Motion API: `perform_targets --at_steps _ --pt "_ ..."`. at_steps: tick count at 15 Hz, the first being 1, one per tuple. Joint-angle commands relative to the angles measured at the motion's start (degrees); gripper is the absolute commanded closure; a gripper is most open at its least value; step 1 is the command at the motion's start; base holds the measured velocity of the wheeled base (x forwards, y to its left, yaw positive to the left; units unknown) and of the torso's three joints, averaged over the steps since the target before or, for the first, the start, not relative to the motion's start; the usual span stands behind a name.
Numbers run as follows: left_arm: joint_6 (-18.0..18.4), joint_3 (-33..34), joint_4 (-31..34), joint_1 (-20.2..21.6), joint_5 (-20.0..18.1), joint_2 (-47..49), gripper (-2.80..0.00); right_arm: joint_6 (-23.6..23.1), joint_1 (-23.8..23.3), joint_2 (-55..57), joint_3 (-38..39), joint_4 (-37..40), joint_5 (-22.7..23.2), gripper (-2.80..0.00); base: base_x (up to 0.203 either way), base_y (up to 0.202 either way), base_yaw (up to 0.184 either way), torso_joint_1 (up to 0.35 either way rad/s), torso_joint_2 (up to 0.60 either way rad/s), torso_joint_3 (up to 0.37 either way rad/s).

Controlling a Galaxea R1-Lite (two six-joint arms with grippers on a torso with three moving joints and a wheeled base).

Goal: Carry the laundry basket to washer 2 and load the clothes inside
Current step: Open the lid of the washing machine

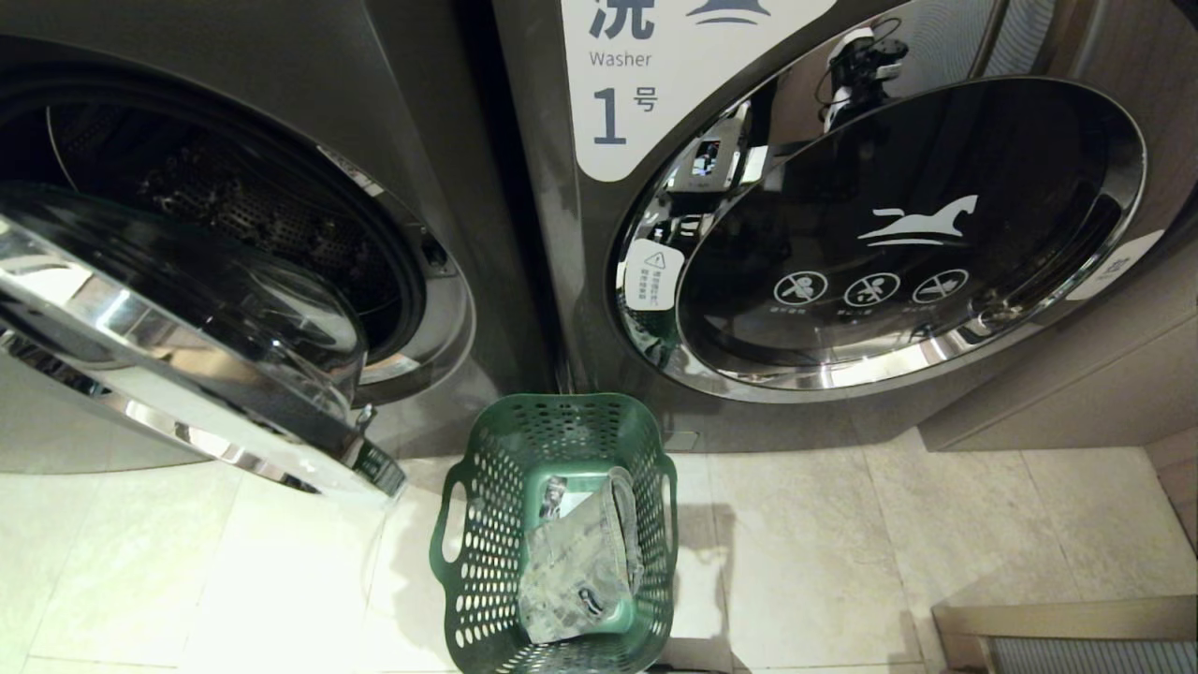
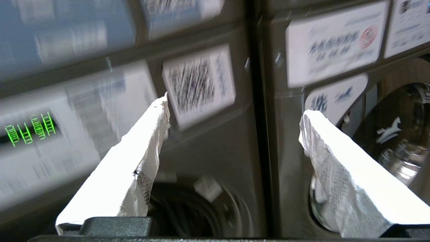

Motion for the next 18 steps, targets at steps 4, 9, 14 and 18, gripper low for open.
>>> perform_targets --at_steps 4,9,14,18 --pt "1.9 -6.97 18.22 4.33 0.43 -4.93 -2.8 -0.05 0.0 -0.02 -0.01 0.04 0.02 0.0 0.0 0.0 0.0 0.0 0.0 0.0" --pt "11.69 -25.56 78.02 1.78 0.94 -5.09 -2.8 -0.05 0.0 -0.02 -0.01 0.04 0.02 0.0 0.0 0.0 0.0 0.0 0.0 0.0" --pt "50.04 -26.45 94.69 -11.61 30.16 -3.68 -2.8 -0.05 0.0 -0.02 -0.01 -0.02 0.02 0.0 0.0 0.0 0.0 0.0 0.0 0.0" --pt "49.61 -24.29 101.46 -15.39 31.91 -0.42 -2.8 -0.05 0.0 -0.02 -0.01 0.04 0.02 0.0 0.0 0.0 0.0 0.0 0.0 0.0"
